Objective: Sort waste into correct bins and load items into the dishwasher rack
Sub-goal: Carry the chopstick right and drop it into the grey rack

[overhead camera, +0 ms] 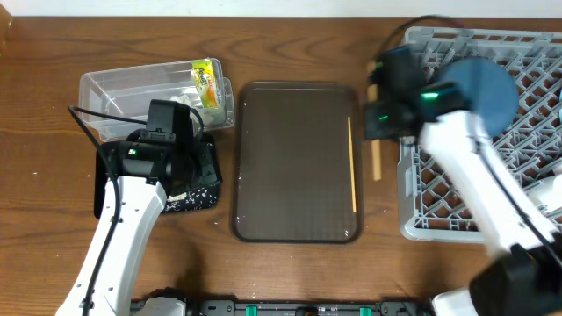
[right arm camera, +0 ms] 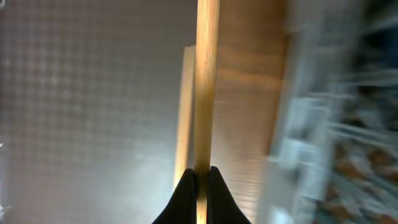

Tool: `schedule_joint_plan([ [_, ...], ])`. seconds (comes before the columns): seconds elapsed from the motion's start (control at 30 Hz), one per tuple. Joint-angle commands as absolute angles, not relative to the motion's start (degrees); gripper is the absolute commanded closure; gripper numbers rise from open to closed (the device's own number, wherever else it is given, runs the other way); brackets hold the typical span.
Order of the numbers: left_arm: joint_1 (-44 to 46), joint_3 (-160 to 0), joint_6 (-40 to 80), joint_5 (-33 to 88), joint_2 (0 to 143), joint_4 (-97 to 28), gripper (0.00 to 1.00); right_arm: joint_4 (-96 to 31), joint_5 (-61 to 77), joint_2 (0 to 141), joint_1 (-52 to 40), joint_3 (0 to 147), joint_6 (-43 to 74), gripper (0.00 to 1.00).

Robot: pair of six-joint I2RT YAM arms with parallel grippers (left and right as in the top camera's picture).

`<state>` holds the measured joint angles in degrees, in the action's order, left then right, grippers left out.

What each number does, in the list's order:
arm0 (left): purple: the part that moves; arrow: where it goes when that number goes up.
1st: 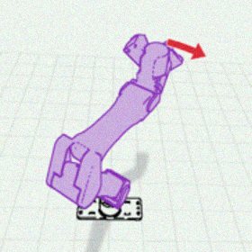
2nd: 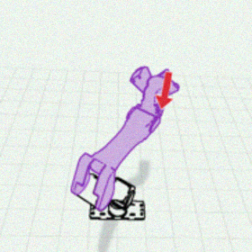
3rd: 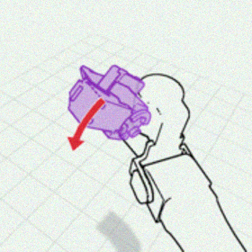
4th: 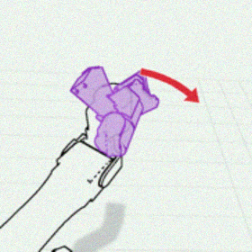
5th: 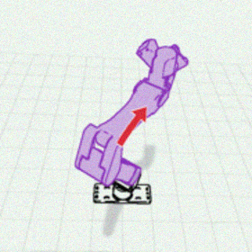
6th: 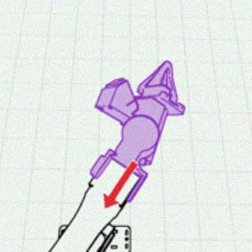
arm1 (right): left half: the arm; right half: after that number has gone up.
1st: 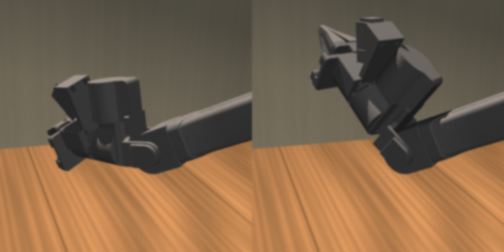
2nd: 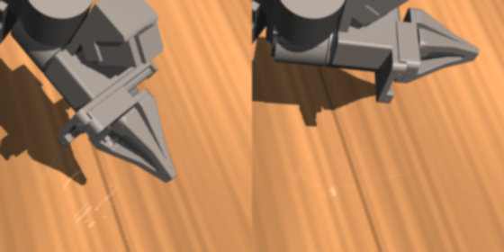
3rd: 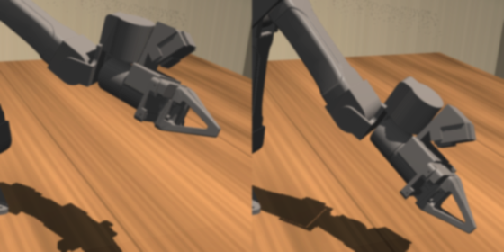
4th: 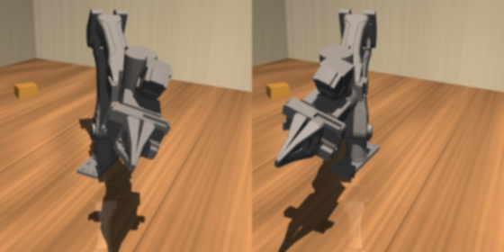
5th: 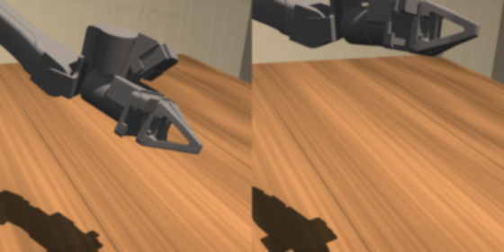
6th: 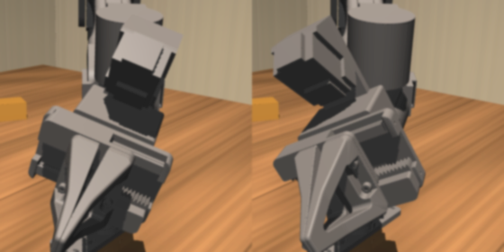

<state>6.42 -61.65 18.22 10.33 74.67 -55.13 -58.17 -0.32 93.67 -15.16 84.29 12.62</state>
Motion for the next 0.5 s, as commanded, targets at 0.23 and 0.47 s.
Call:
schedule_joint_plan([
  [0.23,6.17,-62.37,18.35,10.00,74.59,-55.24,0.43,-61.54,-1.72,98.21,-2.09,83.55,1.34,0.99],
  [0.47,6.17,-62.37,18.33,10.00,74.59,-55.29,0.43,-61.32,-1.72,102.35,-1.45,83.55,0.75,0.77],
])
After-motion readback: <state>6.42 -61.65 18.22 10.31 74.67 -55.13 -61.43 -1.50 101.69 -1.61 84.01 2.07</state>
